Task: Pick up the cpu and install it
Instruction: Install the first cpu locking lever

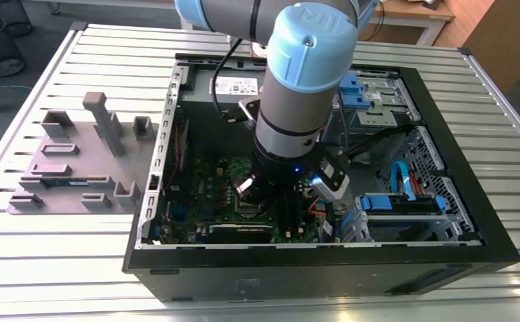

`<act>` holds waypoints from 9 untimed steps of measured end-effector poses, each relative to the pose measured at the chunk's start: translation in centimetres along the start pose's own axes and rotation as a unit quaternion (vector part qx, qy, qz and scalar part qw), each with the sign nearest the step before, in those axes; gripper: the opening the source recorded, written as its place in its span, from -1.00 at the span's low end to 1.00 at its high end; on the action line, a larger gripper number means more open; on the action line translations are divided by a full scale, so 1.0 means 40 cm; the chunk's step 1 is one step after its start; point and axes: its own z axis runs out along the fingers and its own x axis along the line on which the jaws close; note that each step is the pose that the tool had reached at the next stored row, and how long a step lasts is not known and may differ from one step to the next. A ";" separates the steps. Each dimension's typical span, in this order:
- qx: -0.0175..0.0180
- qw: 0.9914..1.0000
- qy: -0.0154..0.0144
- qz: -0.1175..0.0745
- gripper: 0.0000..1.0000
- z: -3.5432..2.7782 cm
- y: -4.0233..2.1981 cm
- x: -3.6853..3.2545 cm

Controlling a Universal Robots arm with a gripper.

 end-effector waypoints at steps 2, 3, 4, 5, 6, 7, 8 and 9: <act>0.000 1.000 0.000 0.000 -0.79 0.002 -0.001 -0.002; 0.000 1.000 0.000 0.000 -0.79 0.003 -0.002 -0.003; 0.000 1.000 0.000 0.000 -0.79 0.005 -0.002 -0.004; 0.000 1.000 0.000 0.000 -0.79 0.006 -0.003 -0.005; 0.001 1.000 0.000 0.000 -0.79 0.007 -0.003 -0.006; 0.001 1.000 0.000 0.000 -0.79 0.008 -0.004 -0.008; 0.001 1.000 0.000 0.000 -0.79 0.009 -0.004 -0.008; 0.001 1.000 0.000 0.000 -0.79 0.009 -0.004 -0.008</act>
